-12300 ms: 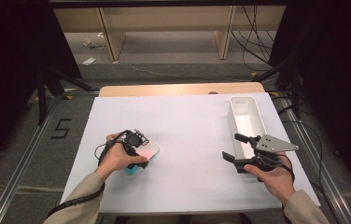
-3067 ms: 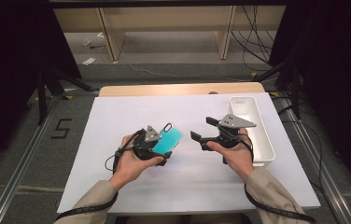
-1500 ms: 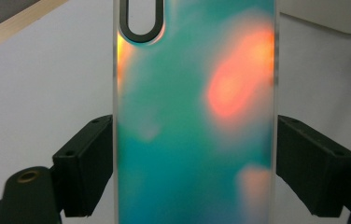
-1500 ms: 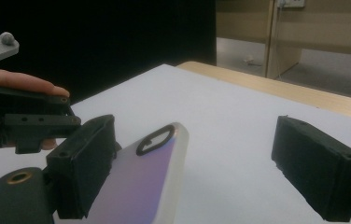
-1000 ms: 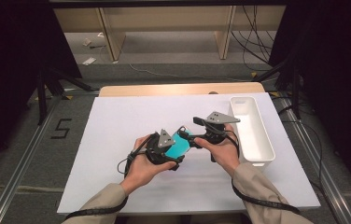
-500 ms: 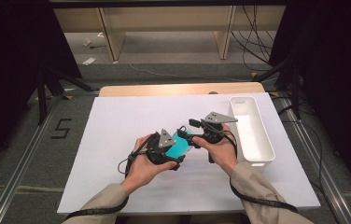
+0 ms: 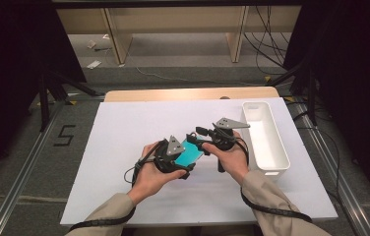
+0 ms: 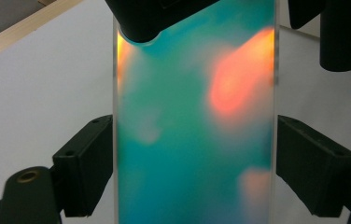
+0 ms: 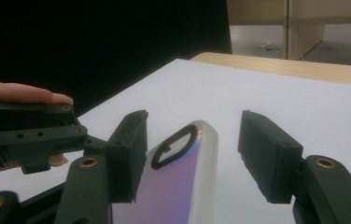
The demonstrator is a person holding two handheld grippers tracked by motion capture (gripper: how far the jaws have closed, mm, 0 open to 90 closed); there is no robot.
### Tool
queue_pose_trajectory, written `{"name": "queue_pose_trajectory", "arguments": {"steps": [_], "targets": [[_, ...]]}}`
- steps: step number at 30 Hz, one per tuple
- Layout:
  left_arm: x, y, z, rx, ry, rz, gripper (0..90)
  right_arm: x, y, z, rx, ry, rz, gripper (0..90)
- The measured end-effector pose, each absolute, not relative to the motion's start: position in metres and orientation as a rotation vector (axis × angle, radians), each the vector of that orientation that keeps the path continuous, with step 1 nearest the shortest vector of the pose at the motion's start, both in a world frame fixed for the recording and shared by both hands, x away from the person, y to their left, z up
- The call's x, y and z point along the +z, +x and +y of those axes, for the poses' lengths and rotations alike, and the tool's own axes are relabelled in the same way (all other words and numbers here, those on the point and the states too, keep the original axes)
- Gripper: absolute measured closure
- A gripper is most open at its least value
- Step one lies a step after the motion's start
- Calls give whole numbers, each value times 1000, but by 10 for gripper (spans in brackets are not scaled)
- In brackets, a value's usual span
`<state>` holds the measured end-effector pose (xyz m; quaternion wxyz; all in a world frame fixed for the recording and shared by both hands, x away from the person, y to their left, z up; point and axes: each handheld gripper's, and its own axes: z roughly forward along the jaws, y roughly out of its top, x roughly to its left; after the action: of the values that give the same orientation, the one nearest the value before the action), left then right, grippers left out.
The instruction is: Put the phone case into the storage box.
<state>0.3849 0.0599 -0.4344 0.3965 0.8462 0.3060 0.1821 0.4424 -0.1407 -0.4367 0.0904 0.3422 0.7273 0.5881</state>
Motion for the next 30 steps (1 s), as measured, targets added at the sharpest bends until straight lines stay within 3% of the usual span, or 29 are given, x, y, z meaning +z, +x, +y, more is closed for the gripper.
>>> {"name": "queue_pose_trajectory", "arguments": {"steps": [16, 30], "targets": [[-433, 385, 61, 467, 2137, 773, 170, -438, 444, -140, 1797, 1082, 2182, 583], [-433, 385, 61, 470, 2133, 775, 169, -437, 445, -139, 1831, 1126, 2193, 648]]}}
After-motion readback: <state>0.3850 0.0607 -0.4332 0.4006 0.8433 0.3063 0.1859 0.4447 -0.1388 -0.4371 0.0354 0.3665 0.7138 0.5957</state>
